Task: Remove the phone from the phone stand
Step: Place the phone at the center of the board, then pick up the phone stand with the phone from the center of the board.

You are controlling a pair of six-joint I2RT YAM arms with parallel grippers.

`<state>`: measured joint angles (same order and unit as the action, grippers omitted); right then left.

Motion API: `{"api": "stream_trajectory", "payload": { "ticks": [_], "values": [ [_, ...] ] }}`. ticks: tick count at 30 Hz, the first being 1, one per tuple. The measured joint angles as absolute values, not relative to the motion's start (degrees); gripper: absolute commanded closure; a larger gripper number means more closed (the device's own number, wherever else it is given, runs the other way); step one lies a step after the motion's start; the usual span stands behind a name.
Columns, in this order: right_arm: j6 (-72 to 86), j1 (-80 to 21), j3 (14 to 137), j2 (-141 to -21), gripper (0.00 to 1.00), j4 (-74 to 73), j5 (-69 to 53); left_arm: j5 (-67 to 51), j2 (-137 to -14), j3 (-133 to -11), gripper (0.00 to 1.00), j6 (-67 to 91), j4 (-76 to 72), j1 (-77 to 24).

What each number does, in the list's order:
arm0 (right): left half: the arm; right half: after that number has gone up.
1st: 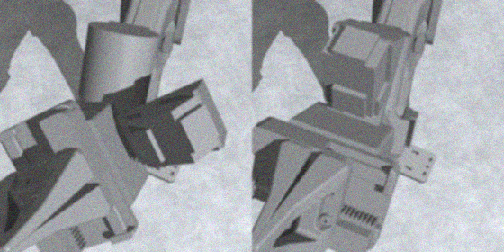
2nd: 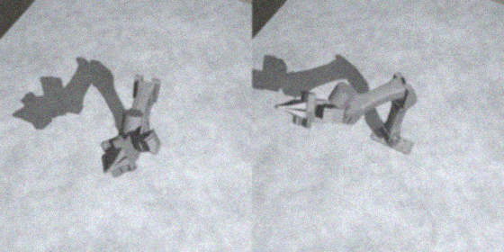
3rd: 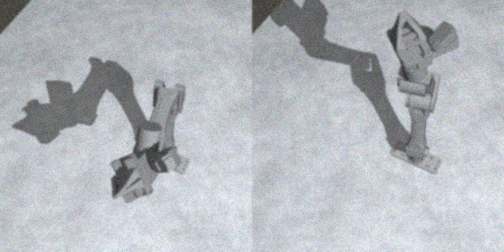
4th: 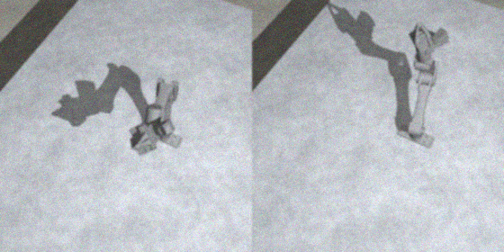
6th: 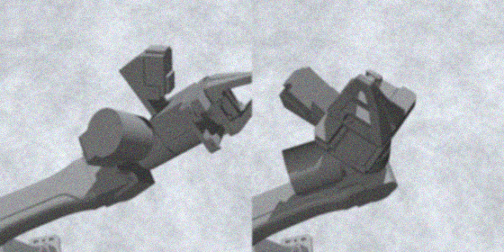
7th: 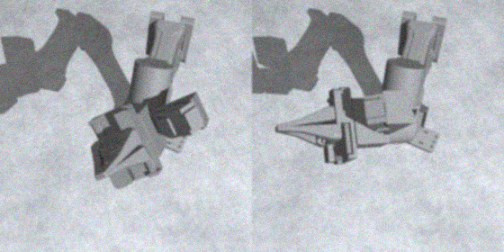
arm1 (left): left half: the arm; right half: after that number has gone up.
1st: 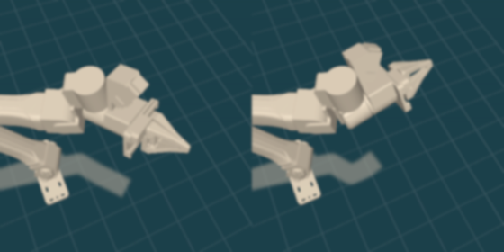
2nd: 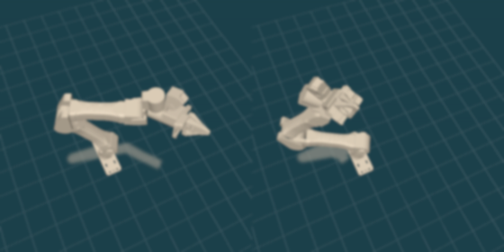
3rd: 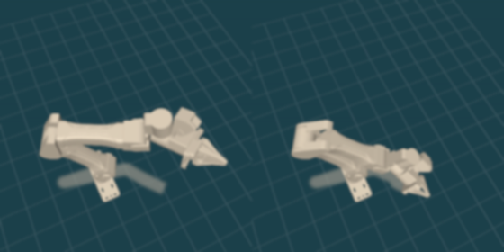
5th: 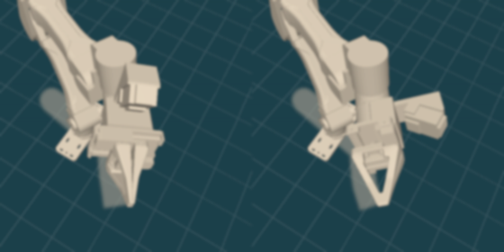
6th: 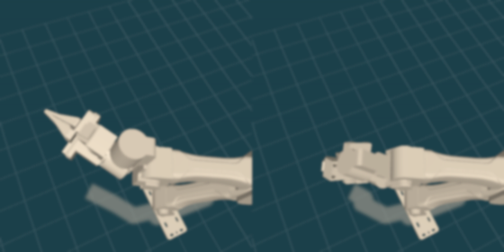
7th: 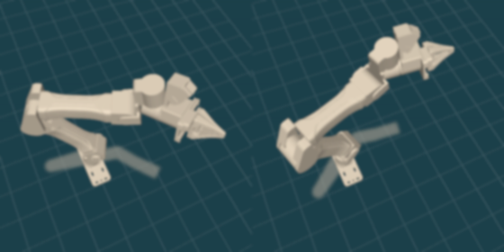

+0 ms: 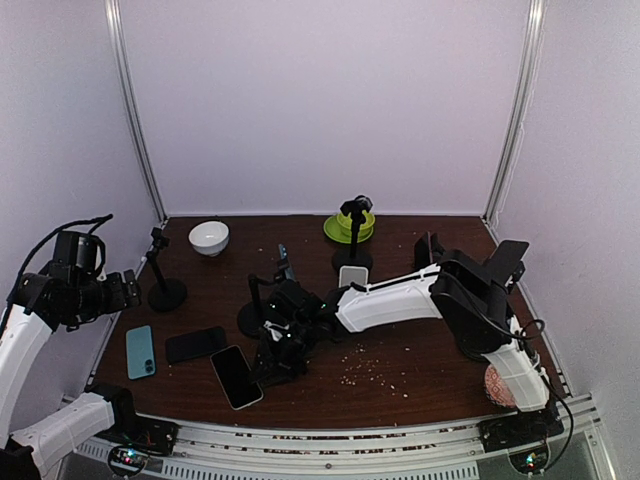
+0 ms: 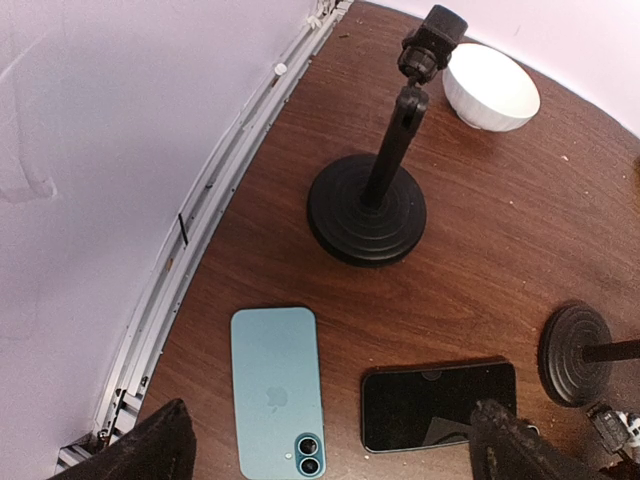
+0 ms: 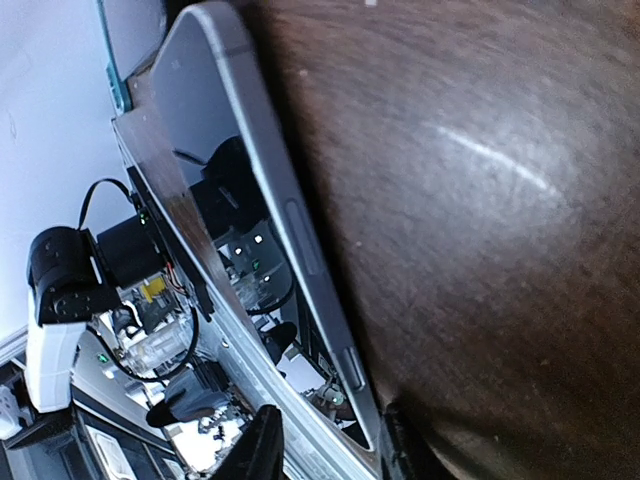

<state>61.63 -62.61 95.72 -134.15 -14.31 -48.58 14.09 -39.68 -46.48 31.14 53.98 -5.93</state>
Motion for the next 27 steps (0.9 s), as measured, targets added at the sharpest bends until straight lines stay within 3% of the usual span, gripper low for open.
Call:
{"api": "stream_trajectory", "payload": {
  "ticks": [7, 27],
  "values": [
    [59.22, -62.39, 95.77, -132.66, 0.54, -17.89, -46.52, 14.09, -39.64, -46.48, 0.02, 31.14, 53.98, -5.93],
    [51.03, -62.67, 92.05, -118.52, 0.52, -31.11, -32.51, 14.2, -38.11, -46.48, 0.02, 31.16, 53.98, -5.8]
  ]
}}
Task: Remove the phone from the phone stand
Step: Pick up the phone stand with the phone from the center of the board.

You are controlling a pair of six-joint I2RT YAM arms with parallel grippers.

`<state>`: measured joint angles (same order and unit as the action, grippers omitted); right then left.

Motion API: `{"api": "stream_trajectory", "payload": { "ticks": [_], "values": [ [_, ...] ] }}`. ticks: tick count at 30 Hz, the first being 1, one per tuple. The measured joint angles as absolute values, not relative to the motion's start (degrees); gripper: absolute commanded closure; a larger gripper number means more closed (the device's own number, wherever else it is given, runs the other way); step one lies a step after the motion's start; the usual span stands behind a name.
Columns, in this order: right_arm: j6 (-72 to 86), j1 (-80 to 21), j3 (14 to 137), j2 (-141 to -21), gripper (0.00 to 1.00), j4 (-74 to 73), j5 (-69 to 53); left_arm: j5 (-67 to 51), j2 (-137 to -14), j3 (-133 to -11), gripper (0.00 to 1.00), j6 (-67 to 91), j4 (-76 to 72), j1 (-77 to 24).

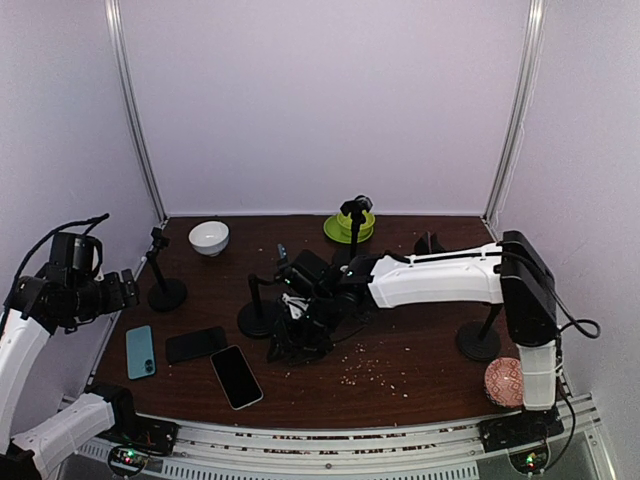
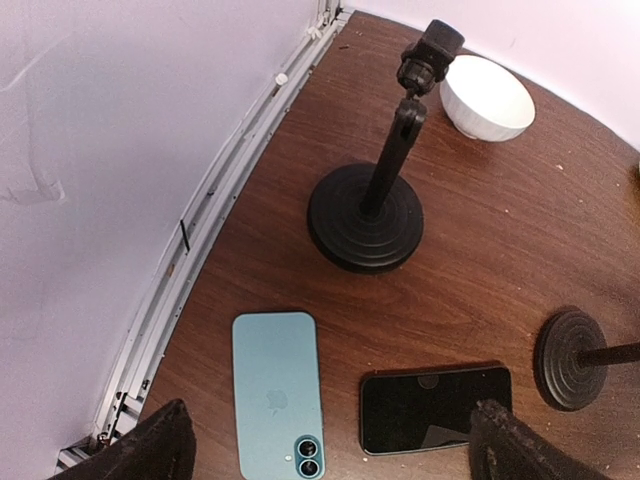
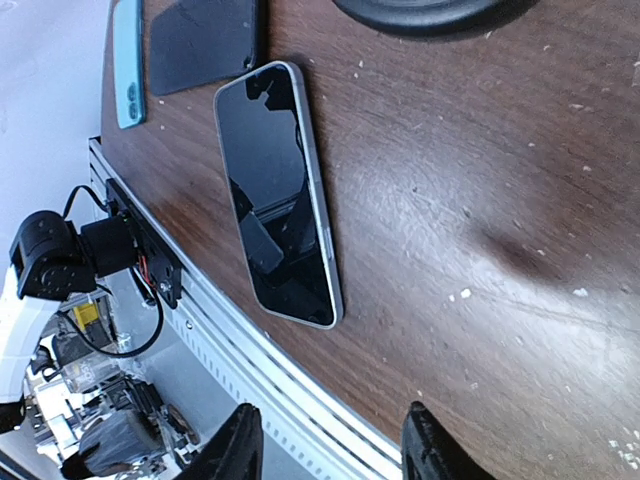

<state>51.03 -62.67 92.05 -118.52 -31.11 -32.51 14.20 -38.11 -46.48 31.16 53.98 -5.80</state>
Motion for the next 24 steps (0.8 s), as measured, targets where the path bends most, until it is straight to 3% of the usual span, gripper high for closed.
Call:
{"api": "stream_trajectory", "payload": {
  "ticks": [11, 17, 20, 24],
  "values": [
    [47.27, -64.86, 89.21, -106.85, 0.45, -38.0, -21.82, 14.24, -38.17, -46.48, 0.02, 31.16, 53.98, -5.65],
    [46.61, -66.74, 88.6, -100.01, 0.26, -42.28, -10.31, 14.2, -38.24, -46.48, 0.02, 31.14, 53.98, -5.61],
    [45.82, -67.55, 85.89, -93.8, 0.01, -39.75, -6.57, 14.2, -38.09, -46.48, 0.02, 31.16, 53.98, -5.61],
    [45.32, -67.64, 79.48, -85.91, 0.01, -33.82, -3.62, 14.22, -37.82, -46.48, 0.02, 31.14, 53.98, -5.61]
  ]
}}
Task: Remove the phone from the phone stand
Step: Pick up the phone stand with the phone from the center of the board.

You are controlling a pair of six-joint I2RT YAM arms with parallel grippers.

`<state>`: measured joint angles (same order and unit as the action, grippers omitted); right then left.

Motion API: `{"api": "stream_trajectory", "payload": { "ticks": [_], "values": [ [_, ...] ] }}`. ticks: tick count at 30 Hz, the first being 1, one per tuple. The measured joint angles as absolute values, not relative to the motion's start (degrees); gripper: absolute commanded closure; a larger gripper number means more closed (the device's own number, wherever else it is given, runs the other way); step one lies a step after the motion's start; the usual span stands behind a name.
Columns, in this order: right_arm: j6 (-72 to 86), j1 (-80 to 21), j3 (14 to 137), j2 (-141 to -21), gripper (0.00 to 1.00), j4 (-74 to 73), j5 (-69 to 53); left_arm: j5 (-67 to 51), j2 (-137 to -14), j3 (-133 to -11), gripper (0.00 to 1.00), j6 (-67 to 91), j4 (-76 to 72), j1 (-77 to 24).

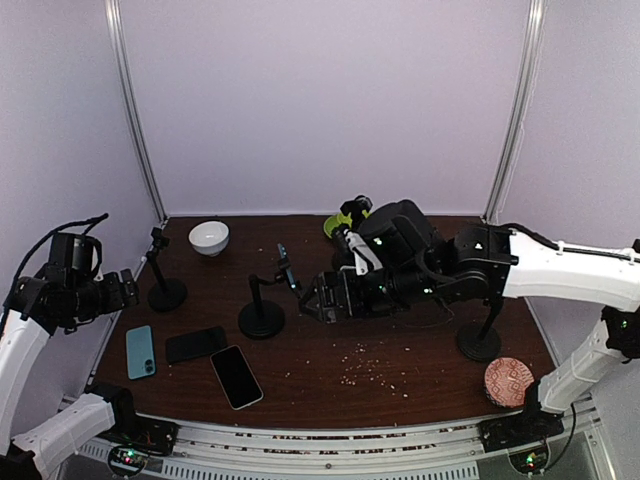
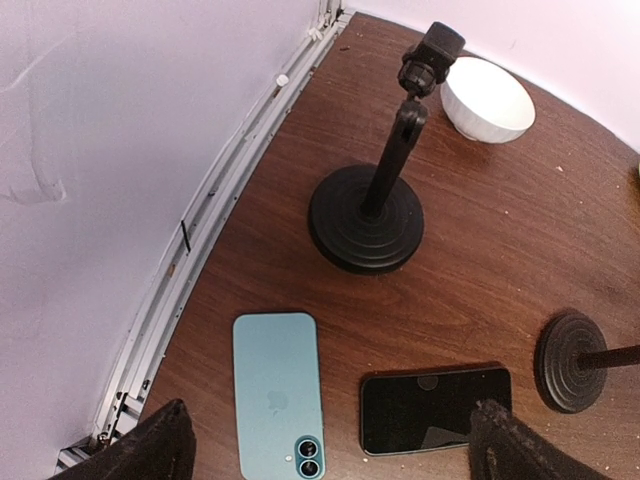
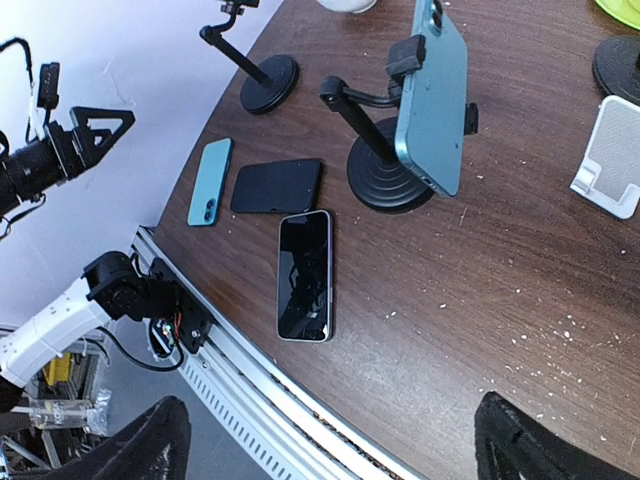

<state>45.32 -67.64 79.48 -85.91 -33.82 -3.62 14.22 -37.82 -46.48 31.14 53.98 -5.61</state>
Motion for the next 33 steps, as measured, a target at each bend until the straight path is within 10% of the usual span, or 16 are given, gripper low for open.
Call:
{"api": "stream_trajectory", "payload": {
  "ticks": [14, 33],
  "values": [
    [38.68, -62.46, 83.18, -85.19, 0.0, -31.53, -0.34, 14.24, -37.45, -46.48, 0.02, 31.14, 53.98, -5.61],
    [31.18, -30.52, 99.24, -89.93, 0.03, -48.84, 4.95, 14.61, -38.17, -46.48, 0.02, 31.16, 54.0, -5.61]
  ]
}}
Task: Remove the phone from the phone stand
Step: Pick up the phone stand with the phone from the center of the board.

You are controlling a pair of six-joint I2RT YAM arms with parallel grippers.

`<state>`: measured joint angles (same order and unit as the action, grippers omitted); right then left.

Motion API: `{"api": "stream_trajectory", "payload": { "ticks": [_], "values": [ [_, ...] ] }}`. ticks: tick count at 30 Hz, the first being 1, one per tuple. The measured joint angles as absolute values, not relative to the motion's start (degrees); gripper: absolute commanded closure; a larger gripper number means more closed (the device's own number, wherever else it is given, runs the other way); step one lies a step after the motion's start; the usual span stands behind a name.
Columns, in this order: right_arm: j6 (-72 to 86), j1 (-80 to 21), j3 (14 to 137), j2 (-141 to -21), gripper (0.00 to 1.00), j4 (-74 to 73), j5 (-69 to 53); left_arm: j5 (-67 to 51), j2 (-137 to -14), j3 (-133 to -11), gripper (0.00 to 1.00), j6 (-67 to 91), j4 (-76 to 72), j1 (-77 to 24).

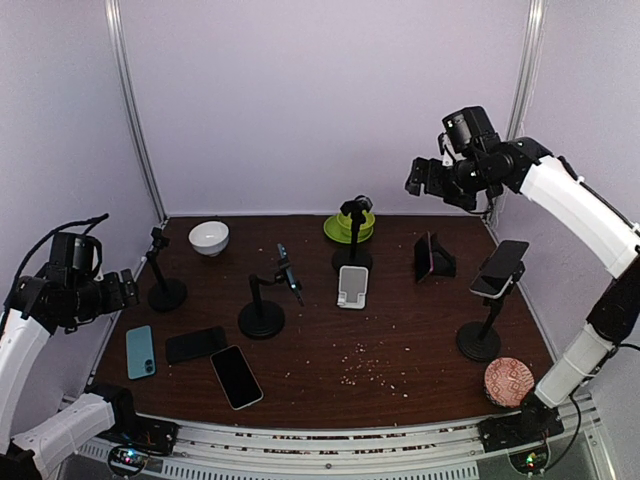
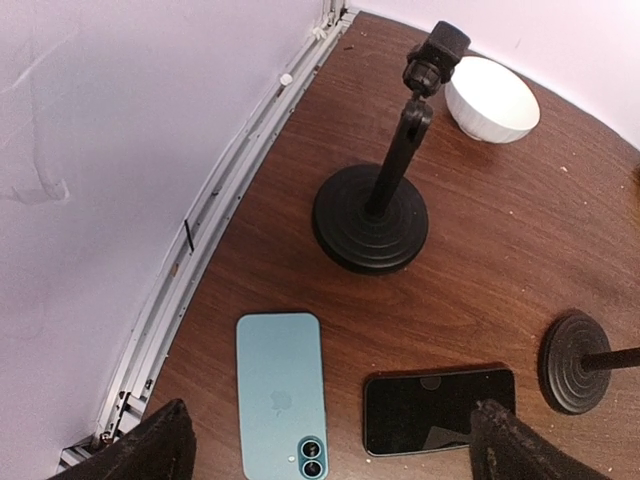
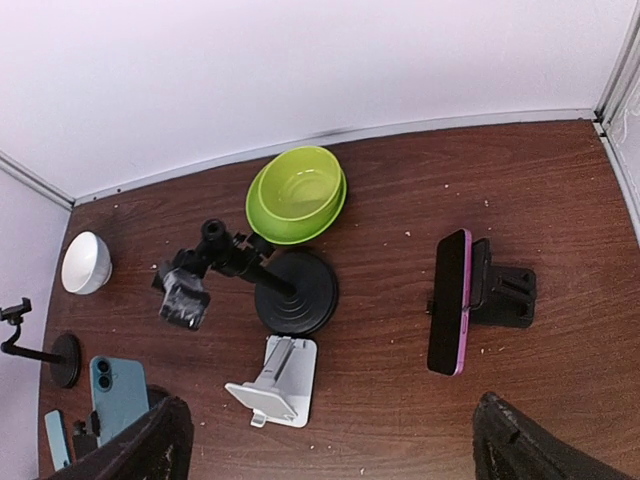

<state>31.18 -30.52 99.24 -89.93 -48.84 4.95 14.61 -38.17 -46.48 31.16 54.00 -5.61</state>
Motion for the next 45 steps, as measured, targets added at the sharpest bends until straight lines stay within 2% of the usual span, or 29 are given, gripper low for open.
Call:
{"api": "stream_trajectory", "payload": {
  "ticks": [8, 21, 34, 45],
  "values": [
    [30.59, -24.36, 109.47, -100.95, 0.04, -56.01, 2.96, 15.77, -38.41, -46.48, 0.02, 31.16, 54.02, -5.61],
    [29.85, -20.03, 113.43, -109.49, 0.05, -61.89, -0.91, 12.27, -43.03, -47.2, 0.02, 28.56, 53.52, -5.61],
    [30.22, -19.51, 113.19, -112.77, 0.05, -62.28, -4.12, -9.23, -51.16, -50.17, 0.03, 22.44, 42.44, -5.56],
    [30.04, -19.51, 108.9, -112.77, 0.06, -61.63, -6.39, -23.0, -57.69, -50.02, 0.06, 18.7, 31.22, -6.52]
  ]
}}
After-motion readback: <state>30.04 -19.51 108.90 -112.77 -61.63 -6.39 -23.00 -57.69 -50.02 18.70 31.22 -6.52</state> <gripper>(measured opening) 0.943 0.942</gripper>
